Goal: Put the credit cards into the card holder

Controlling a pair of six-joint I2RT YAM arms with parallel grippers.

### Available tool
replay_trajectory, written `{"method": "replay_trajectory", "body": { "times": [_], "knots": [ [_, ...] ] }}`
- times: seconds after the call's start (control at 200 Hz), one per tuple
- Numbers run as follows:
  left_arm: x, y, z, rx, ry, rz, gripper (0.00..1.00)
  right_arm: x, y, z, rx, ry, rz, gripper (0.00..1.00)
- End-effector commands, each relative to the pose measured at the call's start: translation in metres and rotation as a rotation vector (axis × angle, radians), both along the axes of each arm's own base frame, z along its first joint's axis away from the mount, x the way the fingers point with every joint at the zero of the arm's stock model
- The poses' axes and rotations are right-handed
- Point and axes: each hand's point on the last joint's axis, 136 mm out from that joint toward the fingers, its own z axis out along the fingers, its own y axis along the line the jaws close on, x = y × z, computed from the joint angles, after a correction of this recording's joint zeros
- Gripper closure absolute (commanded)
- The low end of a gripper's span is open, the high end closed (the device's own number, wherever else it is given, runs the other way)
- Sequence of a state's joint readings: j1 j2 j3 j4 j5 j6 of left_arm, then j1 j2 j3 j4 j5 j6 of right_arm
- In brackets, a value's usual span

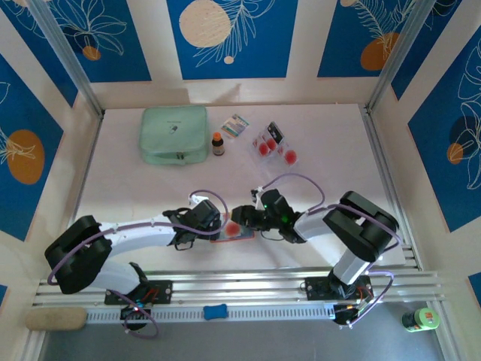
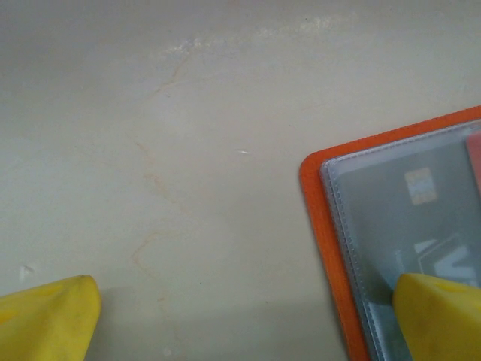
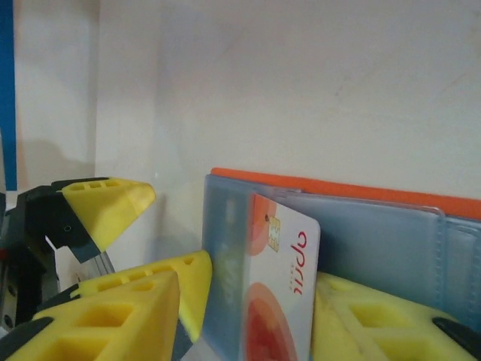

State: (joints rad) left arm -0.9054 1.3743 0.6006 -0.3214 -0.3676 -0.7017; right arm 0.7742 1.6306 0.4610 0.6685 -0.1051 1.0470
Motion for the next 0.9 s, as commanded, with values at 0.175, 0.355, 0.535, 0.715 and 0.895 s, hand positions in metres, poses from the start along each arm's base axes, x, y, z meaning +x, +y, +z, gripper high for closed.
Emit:
{"method": "replay_trajectory", "body": {
  "times": [0.175,0.355,0.535,0.715,0.895],
  "knots": [
    [-0.008,0.007,-0.008,0.033,0.026,0.000,0.00,0.002,-0.026,0.006,-0.180,0.022,0.065,0.52],
    [-0.008,0.008,-0.008,0.035,0.024,0.001,0.00,0.003,-0.016,0.007,-0.186,0.032,0.122,0.74],
    [-0.008,0.007,-0.009,0.033,0.022,0.001,0.00,-0.002,-0.007,-0.003,-0.191,0.069,0.163,0.89],
    [-0.007,0.007,-0.009,0.032,0.021,-0.004,0.00,-0.011,0.003,-0.017,-0.215,0.104,0.199,0.92],
    [-0.006,0.005,-0.009,0.030,0.018,-0.005,0.00,-0.019,0.016,-0.030,-0.230,0.147,0.233,0.95]
  ]
}}
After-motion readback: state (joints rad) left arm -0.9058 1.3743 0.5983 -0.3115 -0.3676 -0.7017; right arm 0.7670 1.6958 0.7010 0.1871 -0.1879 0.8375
